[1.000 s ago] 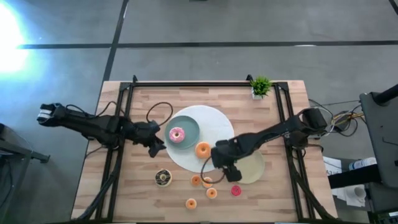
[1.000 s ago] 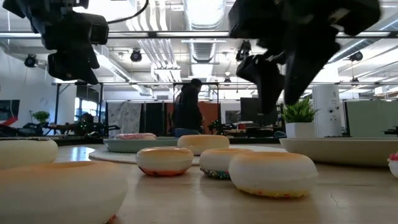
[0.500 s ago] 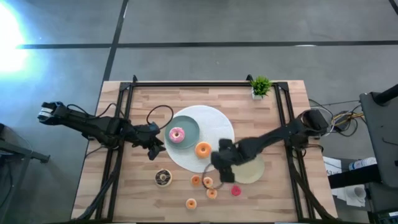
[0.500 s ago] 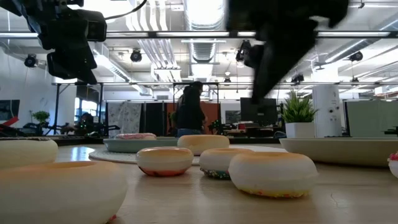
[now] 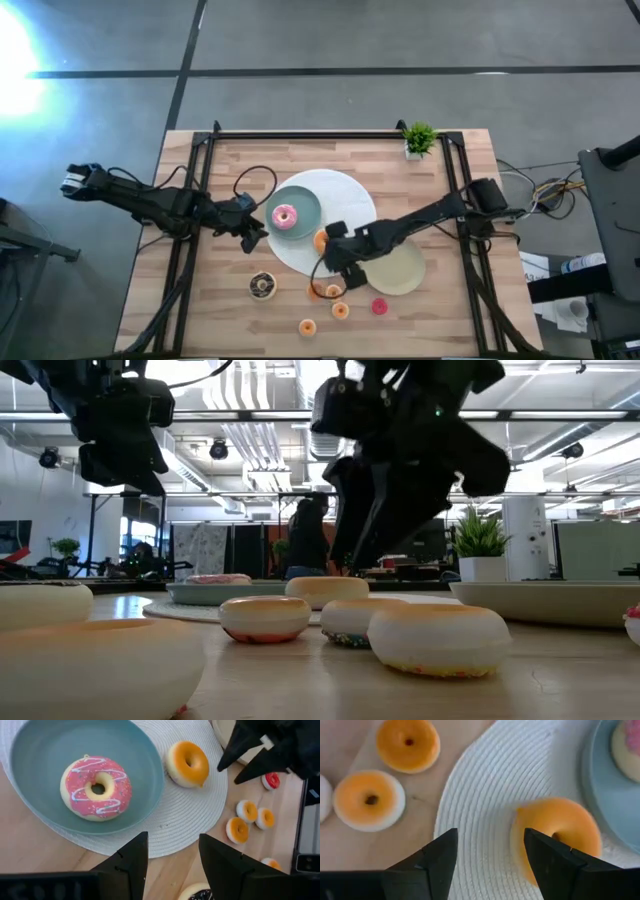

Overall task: Pick & Place donuts
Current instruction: Put the big purple donut on the blue plate

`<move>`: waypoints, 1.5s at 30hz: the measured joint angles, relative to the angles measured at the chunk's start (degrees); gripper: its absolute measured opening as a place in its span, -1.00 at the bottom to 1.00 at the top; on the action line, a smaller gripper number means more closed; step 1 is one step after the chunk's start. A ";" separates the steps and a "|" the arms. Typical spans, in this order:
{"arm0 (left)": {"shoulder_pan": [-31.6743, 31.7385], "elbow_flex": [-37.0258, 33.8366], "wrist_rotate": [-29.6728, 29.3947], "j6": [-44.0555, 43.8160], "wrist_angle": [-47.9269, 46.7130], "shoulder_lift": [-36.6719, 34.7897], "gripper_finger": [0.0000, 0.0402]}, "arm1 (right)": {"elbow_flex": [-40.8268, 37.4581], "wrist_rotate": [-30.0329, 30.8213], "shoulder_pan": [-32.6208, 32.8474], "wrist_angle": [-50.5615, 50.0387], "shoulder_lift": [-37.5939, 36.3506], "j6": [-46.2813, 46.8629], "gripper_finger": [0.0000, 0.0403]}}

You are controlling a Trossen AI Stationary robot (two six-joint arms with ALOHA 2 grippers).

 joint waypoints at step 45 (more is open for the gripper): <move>0.08 0.00 -2.96 -1.03 1.22 0.42 -0.26 | 1.97 2.99 -3.79 0.79 4.05 -0.10 0.09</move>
